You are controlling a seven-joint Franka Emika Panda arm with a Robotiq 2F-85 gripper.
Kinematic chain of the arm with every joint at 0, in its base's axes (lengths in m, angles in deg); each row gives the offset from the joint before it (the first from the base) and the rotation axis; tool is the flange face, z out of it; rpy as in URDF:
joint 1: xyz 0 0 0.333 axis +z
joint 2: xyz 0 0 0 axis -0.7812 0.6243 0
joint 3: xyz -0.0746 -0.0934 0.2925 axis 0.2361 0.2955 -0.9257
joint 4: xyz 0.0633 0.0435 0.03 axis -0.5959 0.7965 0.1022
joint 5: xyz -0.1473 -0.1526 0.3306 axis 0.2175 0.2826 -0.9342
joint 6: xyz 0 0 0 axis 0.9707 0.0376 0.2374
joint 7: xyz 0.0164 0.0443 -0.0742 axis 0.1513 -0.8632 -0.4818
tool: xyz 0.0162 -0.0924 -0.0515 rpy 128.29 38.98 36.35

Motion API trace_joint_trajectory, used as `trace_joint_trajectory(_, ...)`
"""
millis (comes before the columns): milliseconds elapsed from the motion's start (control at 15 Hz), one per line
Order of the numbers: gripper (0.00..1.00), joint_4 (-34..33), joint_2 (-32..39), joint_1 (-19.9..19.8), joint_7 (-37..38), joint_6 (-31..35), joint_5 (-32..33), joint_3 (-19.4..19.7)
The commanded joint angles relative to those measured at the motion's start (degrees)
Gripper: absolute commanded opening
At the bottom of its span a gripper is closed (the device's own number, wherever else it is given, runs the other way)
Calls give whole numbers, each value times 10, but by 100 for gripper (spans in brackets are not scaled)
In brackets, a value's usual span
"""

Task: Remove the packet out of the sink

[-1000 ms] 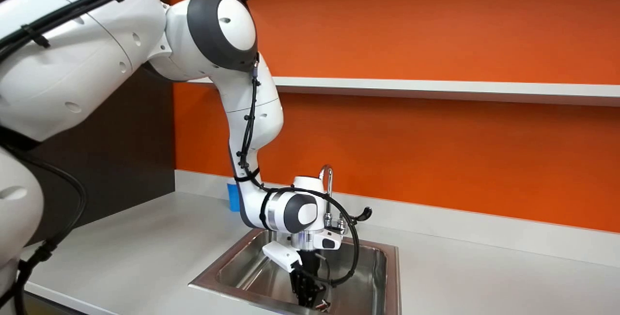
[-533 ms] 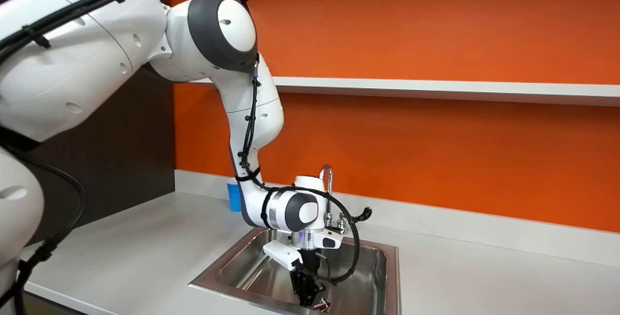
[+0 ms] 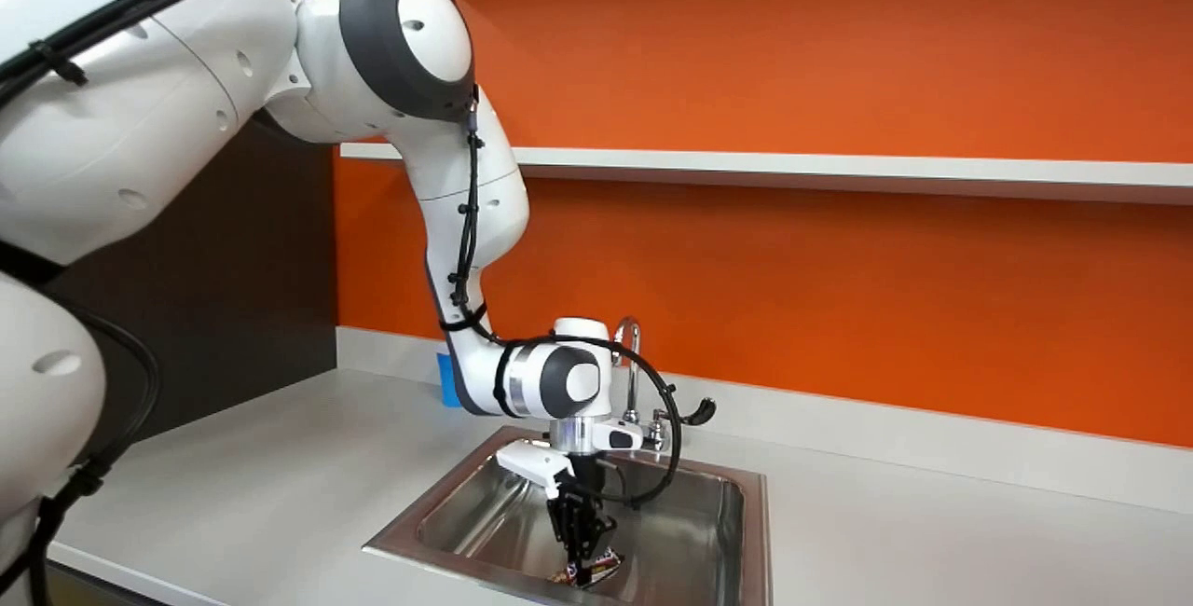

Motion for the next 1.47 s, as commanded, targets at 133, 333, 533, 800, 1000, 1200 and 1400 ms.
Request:
trace_joint_trajectory(133, 4, 40, -80, 55, 20, -31, 50, 30)
trace_joint_trajectory(333, 4, 67, -119, 72, 19, -28, 80, 36)
trace_joint_trajectory(533, 4, 98, -160, 86, 27, -23, 115, 40)
trace_joint_trajectory(800, 4, 138, -215, 100, 31, -23, 176, 37)
trace_joint_trajectory(1000, 4, 163, -253, 108, 31, -26, 227, 27)
trace_joint_trajectory(1200, 4, 182, -277, 113, 27, -17, 271, 5)
trace_joint_trajectory(1400, 4, 193, -289, 113, 21, -6, 299, -28)
